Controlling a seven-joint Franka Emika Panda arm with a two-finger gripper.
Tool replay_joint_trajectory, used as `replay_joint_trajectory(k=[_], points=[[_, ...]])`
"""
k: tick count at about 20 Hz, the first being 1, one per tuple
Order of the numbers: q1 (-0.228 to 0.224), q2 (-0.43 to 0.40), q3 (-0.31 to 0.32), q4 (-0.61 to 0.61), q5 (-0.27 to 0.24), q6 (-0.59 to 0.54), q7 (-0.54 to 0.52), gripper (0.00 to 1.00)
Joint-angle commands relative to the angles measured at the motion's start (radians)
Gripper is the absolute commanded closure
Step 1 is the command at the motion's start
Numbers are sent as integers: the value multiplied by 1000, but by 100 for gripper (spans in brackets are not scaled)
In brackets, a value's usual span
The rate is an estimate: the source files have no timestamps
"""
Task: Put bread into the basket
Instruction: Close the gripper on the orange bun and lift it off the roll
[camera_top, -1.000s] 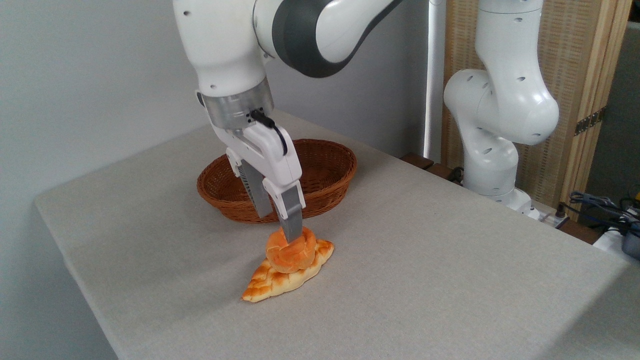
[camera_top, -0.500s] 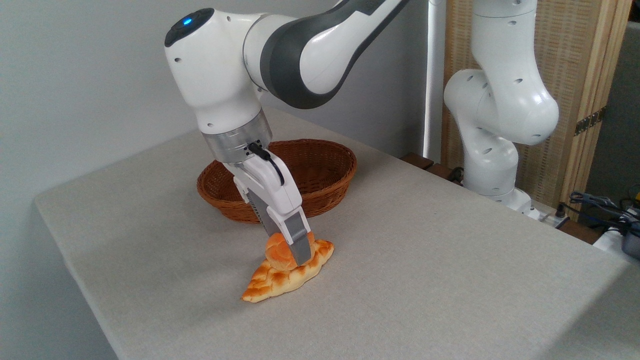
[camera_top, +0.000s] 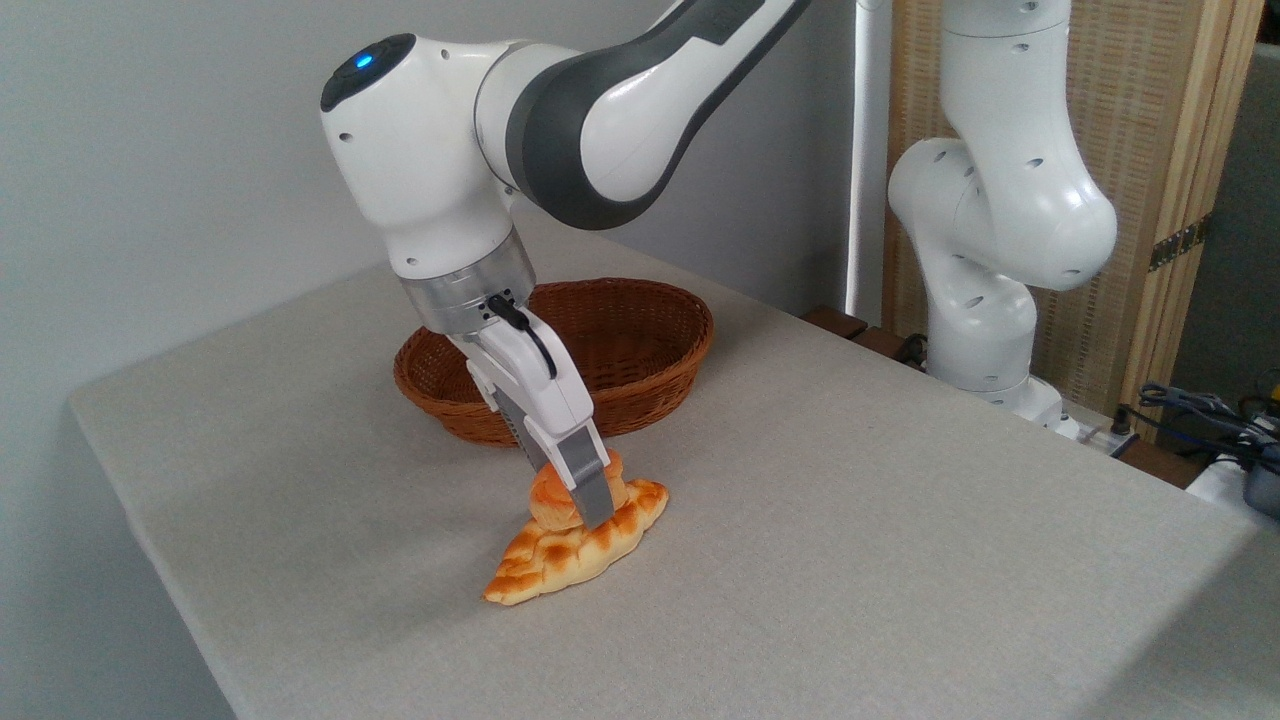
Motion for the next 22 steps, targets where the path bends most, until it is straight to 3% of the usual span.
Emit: replay_joint_trajectory(k=[1, 18, 22], points=[[0, 10, 4, 4, -2, 11, 15, 45], [-2, -5, -9, 30, -5, -1, 8, 41], [-2, -39, -35, 59, -83, -2, -17, 40]])
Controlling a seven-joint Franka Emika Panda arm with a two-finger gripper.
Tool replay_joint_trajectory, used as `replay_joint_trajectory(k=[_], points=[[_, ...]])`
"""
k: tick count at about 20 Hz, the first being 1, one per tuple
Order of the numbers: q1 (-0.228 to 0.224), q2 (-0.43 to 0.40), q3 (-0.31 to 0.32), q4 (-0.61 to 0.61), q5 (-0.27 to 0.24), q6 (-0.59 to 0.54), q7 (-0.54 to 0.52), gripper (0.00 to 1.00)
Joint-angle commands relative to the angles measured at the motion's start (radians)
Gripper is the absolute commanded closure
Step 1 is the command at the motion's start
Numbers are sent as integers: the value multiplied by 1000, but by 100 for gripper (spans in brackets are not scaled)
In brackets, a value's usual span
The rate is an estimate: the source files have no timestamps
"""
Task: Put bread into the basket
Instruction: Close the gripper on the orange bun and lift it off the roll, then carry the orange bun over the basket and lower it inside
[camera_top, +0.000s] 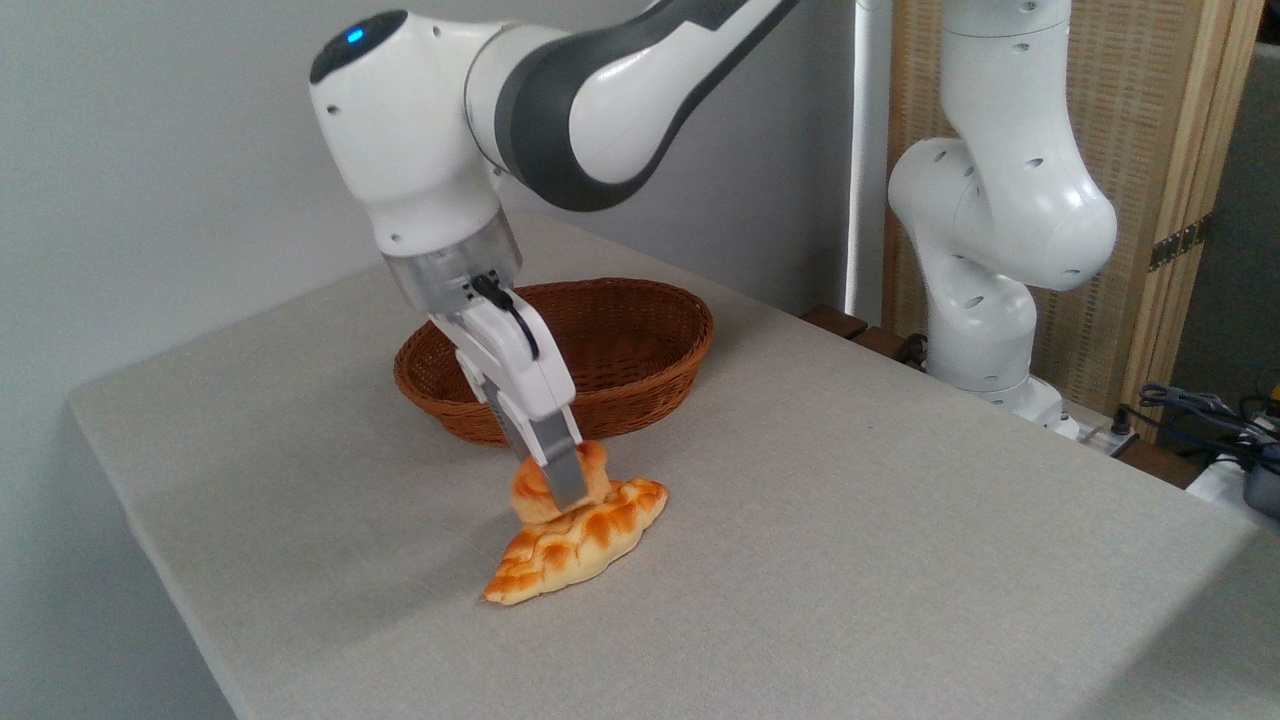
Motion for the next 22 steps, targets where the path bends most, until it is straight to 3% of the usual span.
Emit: replay_joint_trajectory(k=[1, 5, 10, 14, 15, 17, 22], points=[[-1, -50, -35, 20, -74, -4, -20, 40], [-1, -83, -115, 18, -132, -18, -77, 40], [-1, -86, -196, 4, -262, -38, -118, 39], [-1, -74, -262, -35, -264, -41, -118, 28], [-1, -66, -271, -42, -264, -41, -117, 16], [-4, -54, -290, -48, -264, -41, -117, 3], [-6, -43, -305, -51, -262, -42, -112, 0]])
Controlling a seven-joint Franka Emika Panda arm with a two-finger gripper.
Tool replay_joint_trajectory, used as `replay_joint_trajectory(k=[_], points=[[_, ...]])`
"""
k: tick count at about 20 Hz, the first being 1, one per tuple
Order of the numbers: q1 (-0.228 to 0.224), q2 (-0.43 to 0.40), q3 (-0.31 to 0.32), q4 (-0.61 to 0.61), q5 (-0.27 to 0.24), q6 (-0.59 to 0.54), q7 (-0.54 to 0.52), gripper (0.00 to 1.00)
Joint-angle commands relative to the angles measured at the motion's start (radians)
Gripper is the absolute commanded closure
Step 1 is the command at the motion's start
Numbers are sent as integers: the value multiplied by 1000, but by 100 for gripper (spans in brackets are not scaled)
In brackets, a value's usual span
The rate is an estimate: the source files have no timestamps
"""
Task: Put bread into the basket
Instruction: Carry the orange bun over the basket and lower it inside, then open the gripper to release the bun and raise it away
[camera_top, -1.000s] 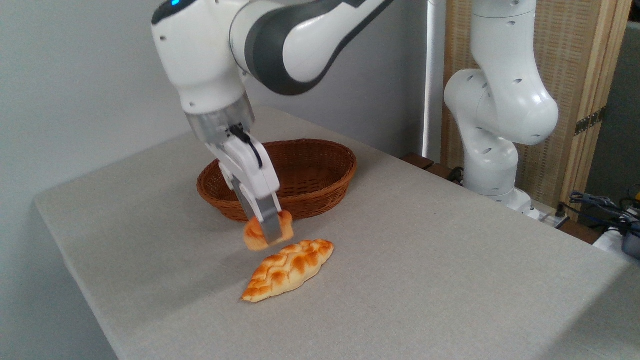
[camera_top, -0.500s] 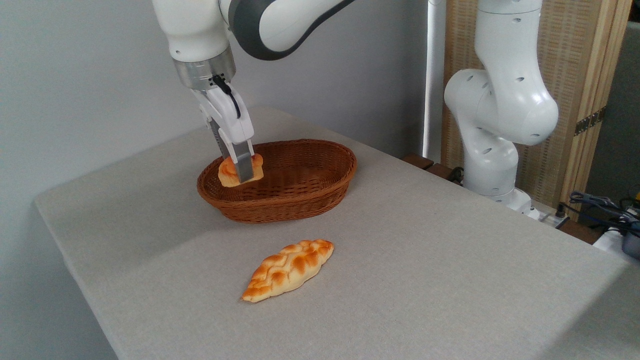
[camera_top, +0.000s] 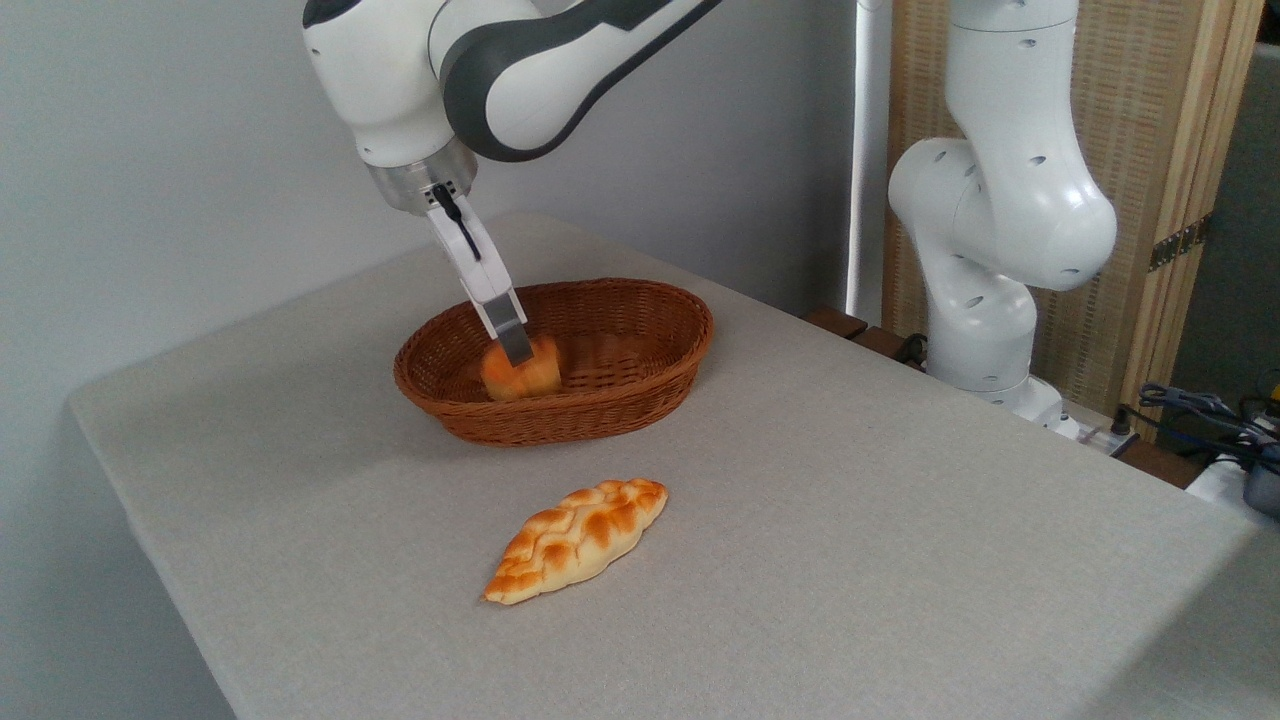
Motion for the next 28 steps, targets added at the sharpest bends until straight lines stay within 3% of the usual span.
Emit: replay_joint_trajectory(k=[1, 6, 9, 14, 19, 22, 28], points=[[0, -2, 2, 1, -16, -13, -2, 0], [3, -25, 19, 24, -5, -13, -2, 0], [8, -47, 83, 68, 0, -13, -1, 0], [11, -84, 175, 117, 133, -13, -1, 0], [13, -97, 286, 146, 156, -13, 6, 0], [13, -99, 289, 149, 234, -26, 3, 0], [14, -99, 293, 153, 228, -45, 12, 0]])
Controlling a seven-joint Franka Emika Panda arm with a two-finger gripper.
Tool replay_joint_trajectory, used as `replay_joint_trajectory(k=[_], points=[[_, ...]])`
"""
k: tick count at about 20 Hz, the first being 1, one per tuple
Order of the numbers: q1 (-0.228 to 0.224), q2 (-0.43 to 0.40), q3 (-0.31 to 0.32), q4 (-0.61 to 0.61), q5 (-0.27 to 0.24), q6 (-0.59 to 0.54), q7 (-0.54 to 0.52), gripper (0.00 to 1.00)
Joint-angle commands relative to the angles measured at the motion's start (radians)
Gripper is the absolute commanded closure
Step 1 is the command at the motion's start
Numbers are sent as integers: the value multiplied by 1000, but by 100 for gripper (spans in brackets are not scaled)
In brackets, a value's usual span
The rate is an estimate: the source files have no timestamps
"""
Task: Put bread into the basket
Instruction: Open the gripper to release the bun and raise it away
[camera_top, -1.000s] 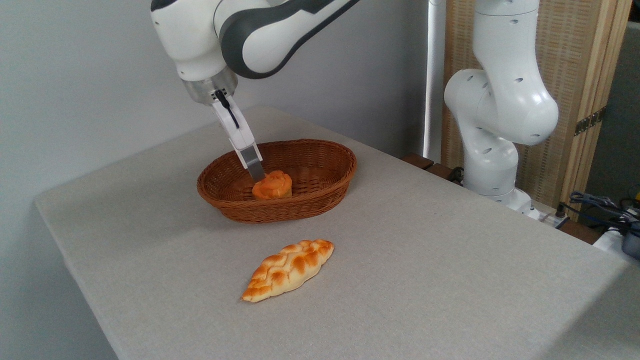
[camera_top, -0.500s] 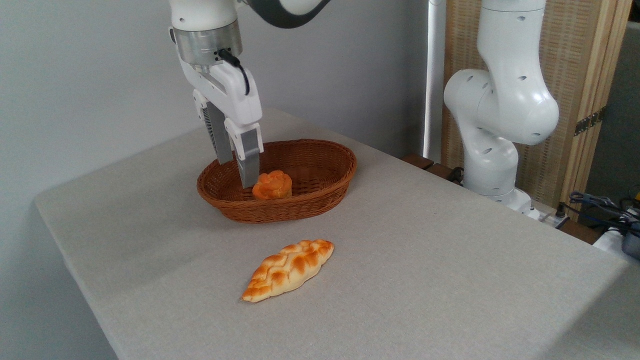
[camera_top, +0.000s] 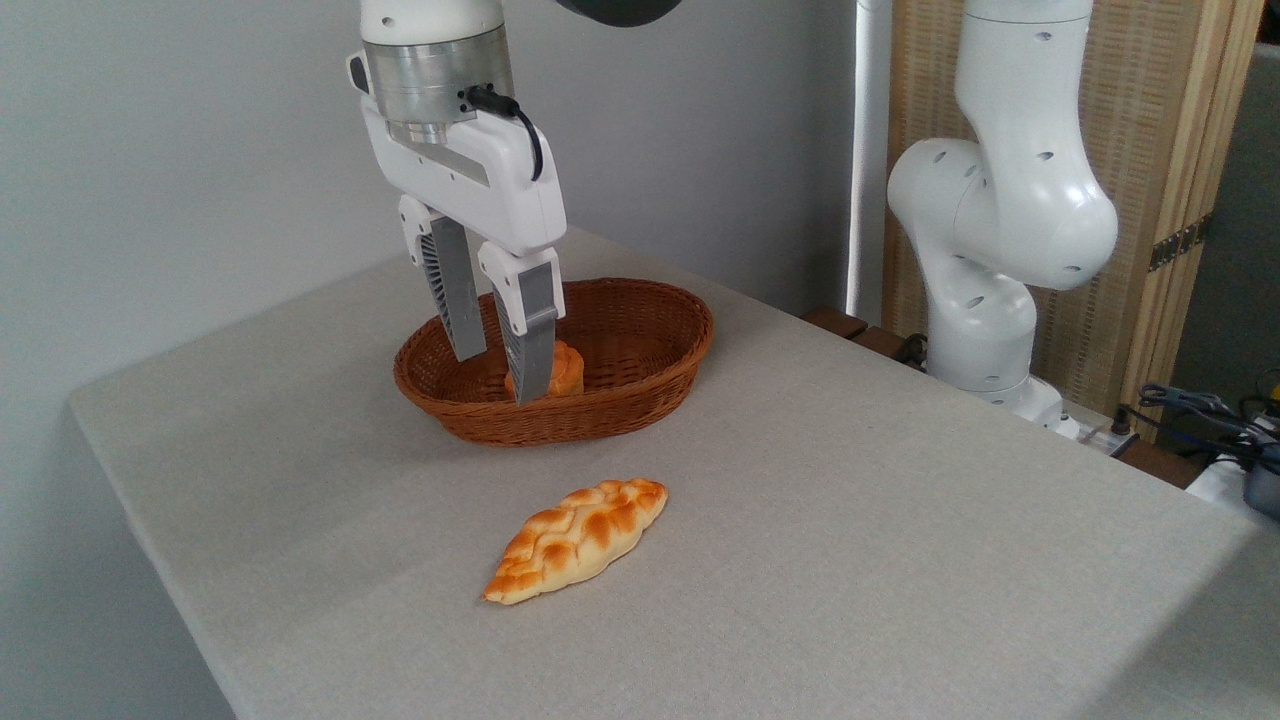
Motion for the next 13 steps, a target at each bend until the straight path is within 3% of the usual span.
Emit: replay_joint_trajectory(k=[1, 7, 13], points=[[-7, -2, 7, 14, 6, -53, 11, 0], [-7, -5, 7, 40, -4, -99, 25, 0], [-5, -7, 41, 47, -99, -99, 34, 0]])
